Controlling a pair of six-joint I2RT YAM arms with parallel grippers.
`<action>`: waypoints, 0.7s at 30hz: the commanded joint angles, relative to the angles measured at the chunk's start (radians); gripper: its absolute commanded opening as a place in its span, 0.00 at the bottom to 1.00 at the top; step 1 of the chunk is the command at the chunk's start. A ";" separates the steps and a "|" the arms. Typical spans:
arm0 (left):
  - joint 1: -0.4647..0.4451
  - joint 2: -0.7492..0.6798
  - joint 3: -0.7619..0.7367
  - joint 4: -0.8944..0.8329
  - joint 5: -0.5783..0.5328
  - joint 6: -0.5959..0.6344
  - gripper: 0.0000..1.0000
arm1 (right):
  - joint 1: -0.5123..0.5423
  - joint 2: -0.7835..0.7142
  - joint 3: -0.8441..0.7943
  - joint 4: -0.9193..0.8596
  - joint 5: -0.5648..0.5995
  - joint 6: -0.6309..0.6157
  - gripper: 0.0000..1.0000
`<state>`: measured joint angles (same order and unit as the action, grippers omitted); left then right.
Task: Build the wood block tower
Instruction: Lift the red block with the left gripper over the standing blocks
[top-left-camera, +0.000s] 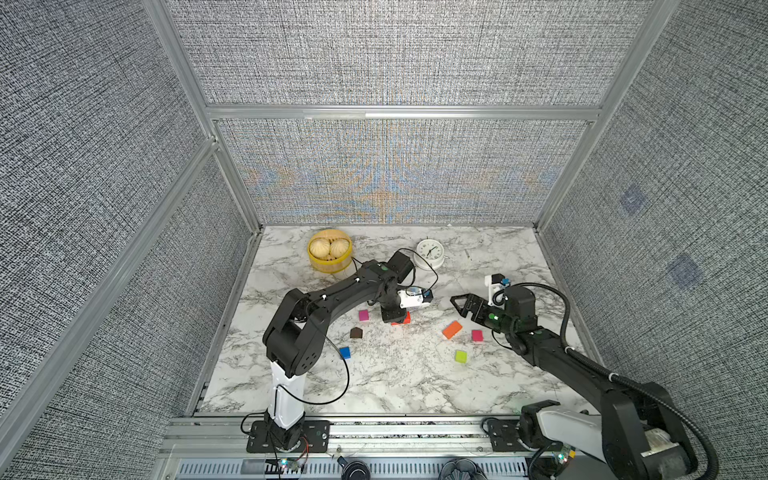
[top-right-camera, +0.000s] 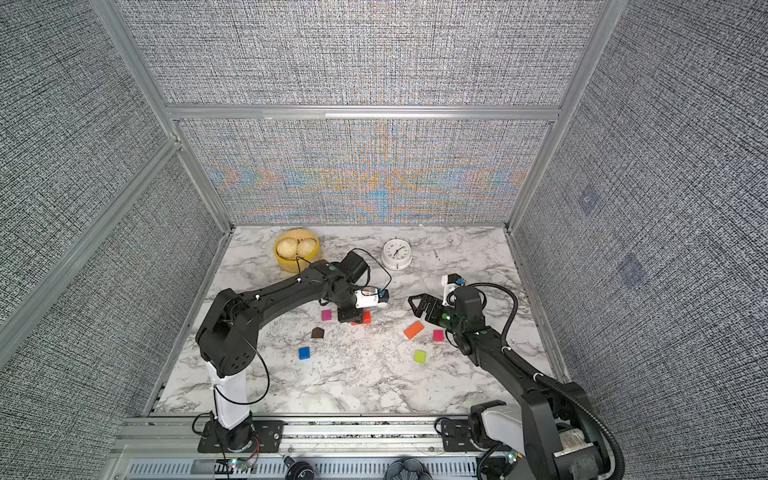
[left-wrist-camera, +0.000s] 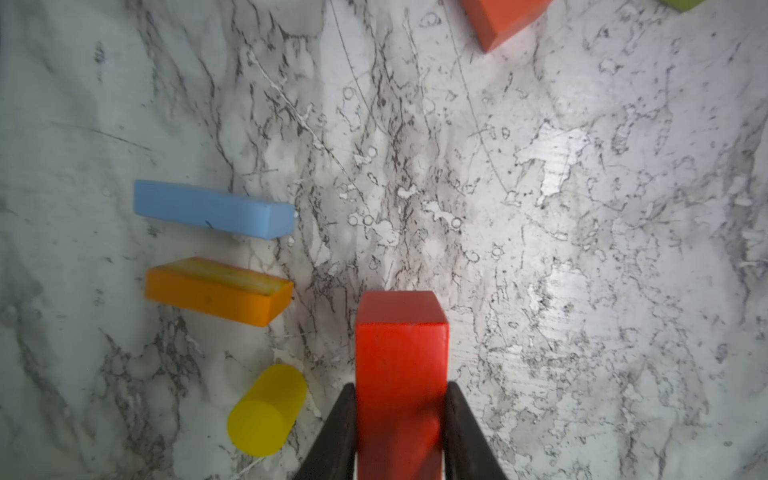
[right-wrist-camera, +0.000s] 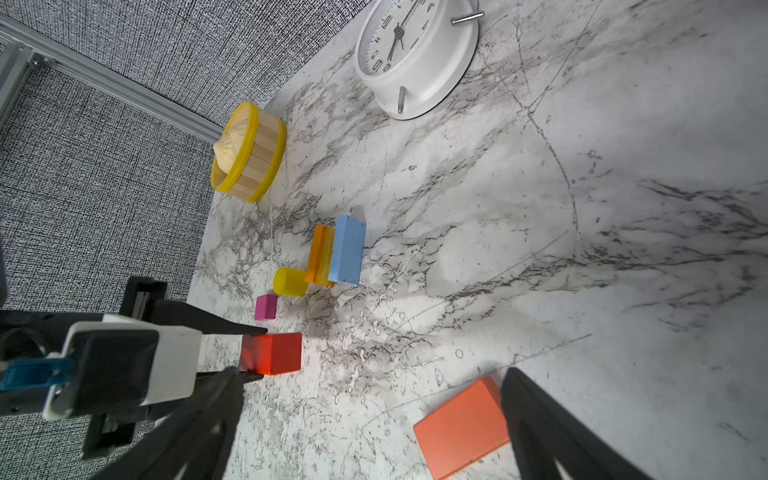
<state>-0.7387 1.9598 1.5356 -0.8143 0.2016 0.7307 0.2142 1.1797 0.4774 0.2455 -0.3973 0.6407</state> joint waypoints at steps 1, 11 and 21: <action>0.002 0.021 0.054 -0.036 -0.004 0.046 0.26 | 0.001 0.002 0.004 0.027 -0.006 -0.002 0.99; 0.009 0.113 0.198 -0.060 -0.056 0.085 0.28 | 0.000 0.011 0.006 0.025 -0.006 -0.007 0.99; 0.026 0.172 0.276 -0.054 -0.037 0.137 0.27 | 0.000 0.036 0.006 0.037 -0.014 -0.006 0.99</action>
<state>-0.7151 2.1197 1.7966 -0.8555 0.1566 0.8391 0.2146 1.2091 0.4774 0.2581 -0.4026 0.6403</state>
